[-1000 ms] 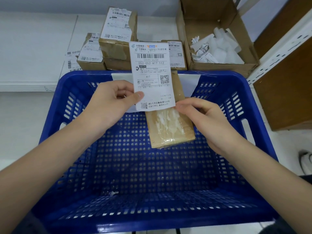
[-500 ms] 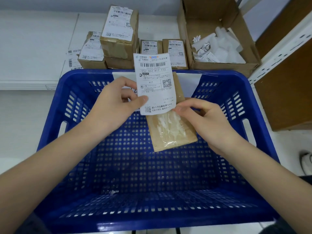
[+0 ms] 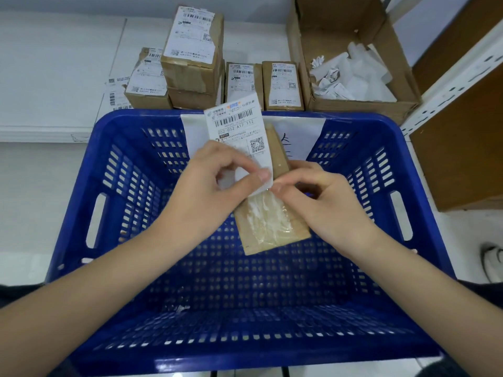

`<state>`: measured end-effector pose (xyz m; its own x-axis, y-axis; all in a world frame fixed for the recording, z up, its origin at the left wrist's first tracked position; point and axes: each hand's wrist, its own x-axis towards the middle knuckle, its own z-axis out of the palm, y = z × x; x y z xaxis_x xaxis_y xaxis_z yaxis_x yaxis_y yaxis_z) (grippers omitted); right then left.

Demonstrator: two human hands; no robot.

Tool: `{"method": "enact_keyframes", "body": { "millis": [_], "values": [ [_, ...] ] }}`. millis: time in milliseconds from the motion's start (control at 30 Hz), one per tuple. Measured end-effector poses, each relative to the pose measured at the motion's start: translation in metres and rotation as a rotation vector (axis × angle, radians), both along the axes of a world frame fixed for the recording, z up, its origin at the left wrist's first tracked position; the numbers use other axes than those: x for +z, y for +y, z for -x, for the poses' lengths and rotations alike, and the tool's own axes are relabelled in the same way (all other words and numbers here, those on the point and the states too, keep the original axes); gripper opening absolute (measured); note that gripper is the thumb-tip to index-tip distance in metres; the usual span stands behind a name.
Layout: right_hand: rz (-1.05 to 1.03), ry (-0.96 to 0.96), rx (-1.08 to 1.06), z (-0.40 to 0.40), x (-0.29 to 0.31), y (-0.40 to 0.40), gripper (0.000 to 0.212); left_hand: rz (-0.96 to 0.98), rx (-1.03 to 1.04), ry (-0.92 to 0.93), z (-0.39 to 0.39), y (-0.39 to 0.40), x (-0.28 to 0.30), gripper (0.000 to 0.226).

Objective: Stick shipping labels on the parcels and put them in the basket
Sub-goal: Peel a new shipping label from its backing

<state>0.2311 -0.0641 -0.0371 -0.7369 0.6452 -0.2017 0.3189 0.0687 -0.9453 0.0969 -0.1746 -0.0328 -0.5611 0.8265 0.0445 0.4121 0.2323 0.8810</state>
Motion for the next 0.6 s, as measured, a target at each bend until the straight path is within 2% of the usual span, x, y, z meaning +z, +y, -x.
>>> {"method": "enact_keyframes", "body": {
  "millis": [67,200,500,600],
  "values": [
    [-0.025,-0.013,0.007,-0.0004,0.0007,-0.0002,0.01,-0.007,-0.03,-0.064,-0.0042,-0.0014,0.0002,0.026],
    [-0.031,-0.016,0.023,0.0002,-0.0006,-0.0007,0.009,0.027,-0.035,-0.039,-0.0063,-0.0031,-0.0017,0.031],
    [0.001,-0.019,0.022,-0.0013,-0.0032,-0.0002,0.007,0.07,-0.004,-0.14,-0.0057,0.0002,0.0,0.018],
    [-0.002,-0.025,0.025,-0.0015,-0.0016,-0.0004,0.009,0.088,0.018,-0.18,-0.0045,0.0014,-0.0004,0.006]
  ]
}}
